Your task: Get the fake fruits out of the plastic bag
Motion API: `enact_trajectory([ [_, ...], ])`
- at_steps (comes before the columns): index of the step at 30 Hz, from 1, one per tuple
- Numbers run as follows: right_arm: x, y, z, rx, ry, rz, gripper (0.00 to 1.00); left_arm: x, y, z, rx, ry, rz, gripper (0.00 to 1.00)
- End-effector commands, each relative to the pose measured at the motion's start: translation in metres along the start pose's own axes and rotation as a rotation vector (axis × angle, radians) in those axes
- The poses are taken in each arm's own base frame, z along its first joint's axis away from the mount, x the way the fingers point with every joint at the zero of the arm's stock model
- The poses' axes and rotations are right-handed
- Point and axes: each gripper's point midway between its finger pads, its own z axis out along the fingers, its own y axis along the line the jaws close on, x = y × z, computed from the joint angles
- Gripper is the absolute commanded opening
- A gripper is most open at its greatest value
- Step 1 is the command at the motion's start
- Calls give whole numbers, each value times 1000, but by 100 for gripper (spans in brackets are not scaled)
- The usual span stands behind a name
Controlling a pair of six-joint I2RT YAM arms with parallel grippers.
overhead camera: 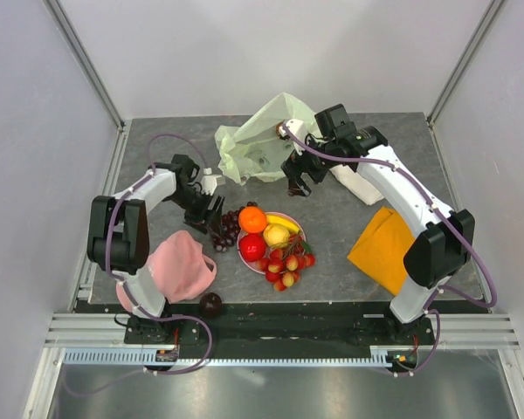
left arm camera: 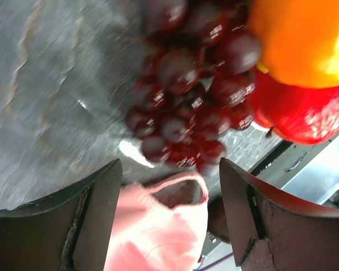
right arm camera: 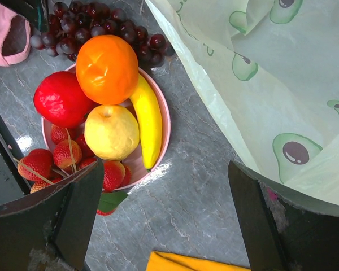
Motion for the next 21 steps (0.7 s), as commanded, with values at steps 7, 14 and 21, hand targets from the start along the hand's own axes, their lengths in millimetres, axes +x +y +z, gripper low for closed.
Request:
enact_trajectory([
  [7,-5,8,-9,-7,-28,-19,98,-3,8,25,-58,40,-1,50],
  [14,-11,6,-6,-11,-41,-7,98,-15,11,2,-90,-24,25,2],
  [21,-15,1,-6,11,-42,-19,98,-62,-37,-81,-53,-259,160,2],
])
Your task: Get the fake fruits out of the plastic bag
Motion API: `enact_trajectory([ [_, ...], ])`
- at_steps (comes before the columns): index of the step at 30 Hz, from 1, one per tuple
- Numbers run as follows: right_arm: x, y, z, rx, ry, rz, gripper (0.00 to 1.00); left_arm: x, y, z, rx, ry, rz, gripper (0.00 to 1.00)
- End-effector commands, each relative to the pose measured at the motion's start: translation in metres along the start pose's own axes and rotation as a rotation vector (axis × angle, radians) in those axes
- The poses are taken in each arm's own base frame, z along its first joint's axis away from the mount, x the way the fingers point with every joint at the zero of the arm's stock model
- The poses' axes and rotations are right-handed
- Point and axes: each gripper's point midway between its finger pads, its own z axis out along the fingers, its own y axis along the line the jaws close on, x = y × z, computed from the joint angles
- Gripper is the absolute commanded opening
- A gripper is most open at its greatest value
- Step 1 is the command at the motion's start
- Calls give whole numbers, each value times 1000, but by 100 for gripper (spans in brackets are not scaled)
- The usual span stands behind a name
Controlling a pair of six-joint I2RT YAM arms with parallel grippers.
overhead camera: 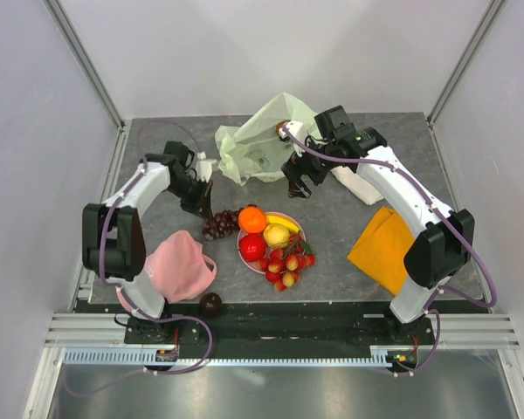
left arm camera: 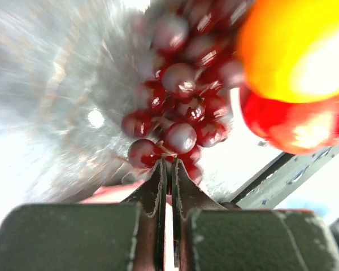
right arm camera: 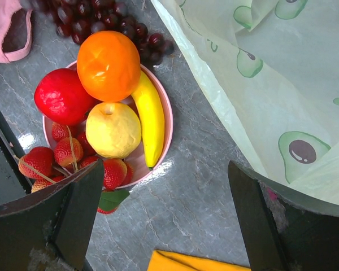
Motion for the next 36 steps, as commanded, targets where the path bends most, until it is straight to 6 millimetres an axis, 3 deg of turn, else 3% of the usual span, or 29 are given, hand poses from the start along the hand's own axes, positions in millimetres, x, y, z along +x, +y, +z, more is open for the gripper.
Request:
enact_trajectory([
  [1,-19,-1,-9,26,-51,-30,98,-57,-39,-82,1,-252,172,2],
  [4,-12,-2,-12,43,-36,-37,98,-70,-60,-112,23,-314,228,2],
  [10,3,-3,-14,71,0,-44,98,-87,-106,-153,137,-411,304,2],
  [16,17,-6,-18,106,32,-47,98,-98,-162,-179,293,-458,400,2],
  [22,22,-8,-20,120,41,-42,98,-98,-208,-171,398,-422,482,2],
  [31,28,-13,-22,132,50,-33,98,-87,-209,-109,426,-330,475,2],
  [36,34,-13,-23,132,56,-24,98,-100,-219,-99,431,-354,494,2],
])
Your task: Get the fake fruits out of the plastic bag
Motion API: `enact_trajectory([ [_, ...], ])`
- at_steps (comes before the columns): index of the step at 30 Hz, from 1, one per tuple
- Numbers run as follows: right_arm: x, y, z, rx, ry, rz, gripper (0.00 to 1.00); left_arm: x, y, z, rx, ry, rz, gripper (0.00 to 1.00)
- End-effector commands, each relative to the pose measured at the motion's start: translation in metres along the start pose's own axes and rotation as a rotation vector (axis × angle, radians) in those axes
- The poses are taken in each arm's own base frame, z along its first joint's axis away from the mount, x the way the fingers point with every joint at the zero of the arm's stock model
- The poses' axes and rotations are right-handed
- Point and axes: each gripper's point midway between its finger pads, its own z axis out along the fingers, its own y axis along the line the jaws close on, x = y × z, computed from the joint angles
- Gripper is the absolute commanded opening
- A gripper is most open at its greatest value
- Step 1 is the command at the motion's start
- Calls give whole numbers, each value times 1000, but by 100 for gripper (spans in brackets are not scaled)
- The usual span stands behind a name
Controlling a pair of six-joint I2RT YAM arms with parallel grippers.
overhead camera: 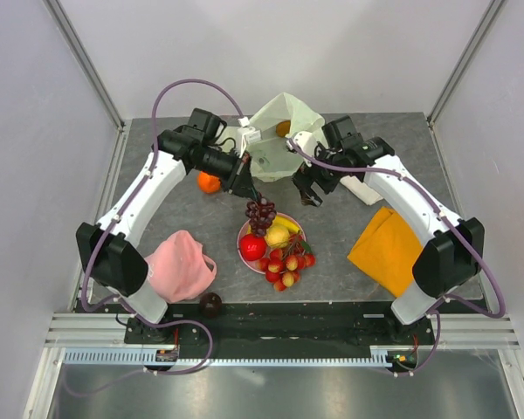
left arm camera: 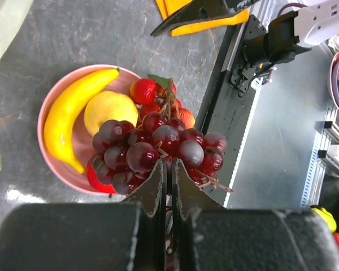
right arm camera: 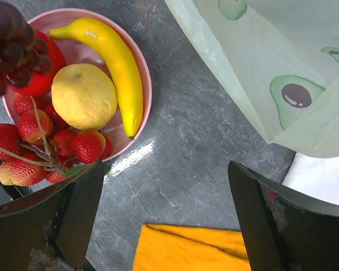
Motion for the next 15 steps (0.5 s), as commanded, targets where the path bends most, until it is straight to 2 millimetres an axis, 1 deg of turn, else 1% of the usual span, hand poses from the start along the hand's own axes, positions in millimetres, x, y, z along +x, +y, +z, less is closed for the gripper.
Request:
enact_trajectory([
  [1,-4,-3,-12,30,-33,-12,98,-38,-12,7,23,-95,84,2],
  [4,-1,-3,-12,27,-30,-4,98,-50,-18,12,40,-100,104,2],
  [6,7,1,-12,23,-17,12,98,-55,-21,15,51,-101,115,2],
  [7,10,2,-13,22,-15,22,98,-54,-20,21,64,-88,109,2],
  [8,11,6,-15,7,-23,36,98,-55,-21,23,72,-86,112,2],
  [9,15,12,-19,-5,-31,39,98,-53,-21,27,82,-78,108,2],
  [12,18,19,-30,-14,-56,66,98,-43,-24,36,124,-52,101,2],
  [14,25,17,-35,-2,-57,90,98,-36,-29,41,156,-39,105,2],
  [15,28,16,-35,3,-52,101,98,-26,-27,45,164,-20,100,2],
])
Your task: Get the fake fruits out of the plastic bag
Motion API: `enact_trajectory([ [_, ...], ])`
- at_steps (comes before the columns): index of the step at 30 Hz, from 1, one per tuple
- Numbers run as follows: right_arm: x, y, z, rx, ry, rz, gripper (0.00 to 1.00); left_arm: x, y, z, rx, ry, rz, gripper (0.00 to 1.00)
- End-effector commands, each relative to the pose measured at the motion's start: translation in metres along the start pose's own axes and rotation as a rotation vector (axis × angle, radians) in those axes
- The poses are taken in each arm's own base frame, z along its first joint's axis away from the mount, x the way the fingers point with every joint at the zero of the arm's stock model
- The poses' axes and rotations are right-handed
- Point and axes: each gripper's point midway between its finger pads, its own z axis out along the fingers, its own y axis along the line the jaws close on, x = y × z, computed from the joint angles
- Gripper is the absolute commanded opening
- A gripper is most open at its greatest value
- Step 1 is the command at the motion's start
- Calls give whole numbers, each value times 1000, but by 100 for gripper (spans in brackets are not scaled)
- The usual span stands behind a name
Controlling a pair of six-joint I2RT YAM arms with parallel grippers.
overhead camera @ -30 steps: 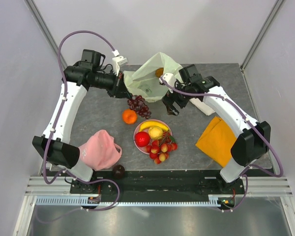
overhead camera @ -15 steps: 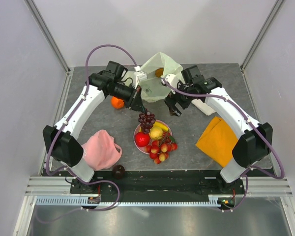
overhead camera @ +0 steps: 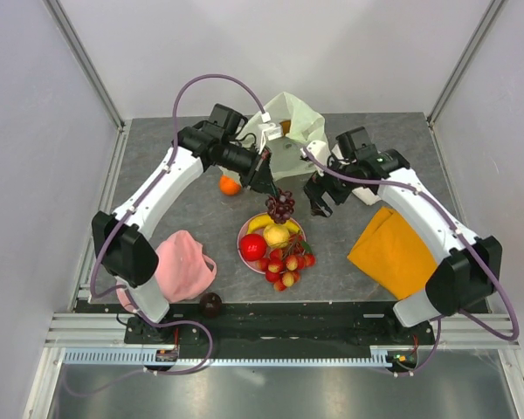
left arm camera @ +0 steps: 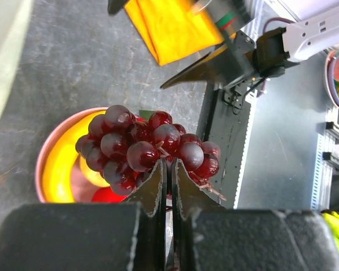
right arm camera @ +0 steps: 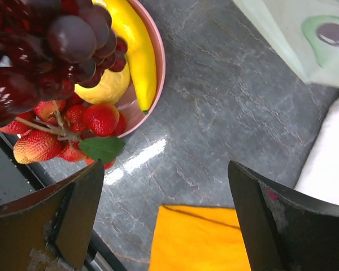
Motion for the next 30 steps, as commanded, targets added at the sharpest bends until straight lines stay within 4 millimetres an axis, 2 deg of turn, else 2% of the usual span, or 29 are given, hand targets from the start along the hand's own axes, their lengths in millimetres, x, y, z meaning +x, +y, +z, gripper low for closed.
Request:
enact_trajectory([
  [1,-1,-1,-20,27,-60,47,98,10,-15,11,98,6,18,2],
  [4,7,-6,-16,19,-48,82,98,35,-9,17,104,47,10,2],
  [8,2,-6,-14,-6,-64,97,98,64,-8,18,95,88,4,2],
  [12,0,-8,-10,-19,-60,99,98,94,-5,17,71,138,11,11],
  [15,-2,-7,-6,-37,-59,102,98,107,-6,15,65,165,8,25],
  [20,-5,-9,-2,-51,-59,108,98,122,-2,14,50,204,7,41],
  [21,-5,-8,-1,-55,-57,108,98,123,-2,14,47,208,7,49],
  [23,-7,-9,0,-59,-60,108,98,125,-1,13,35,213,14,55],
  [27,-7,-8,1,-64,-58,109,98,120,6,10,-4,212,9,60],
  [30,-7,-9,2,-63,-57,108,98,105,12,2,-37,170,4,61],
])
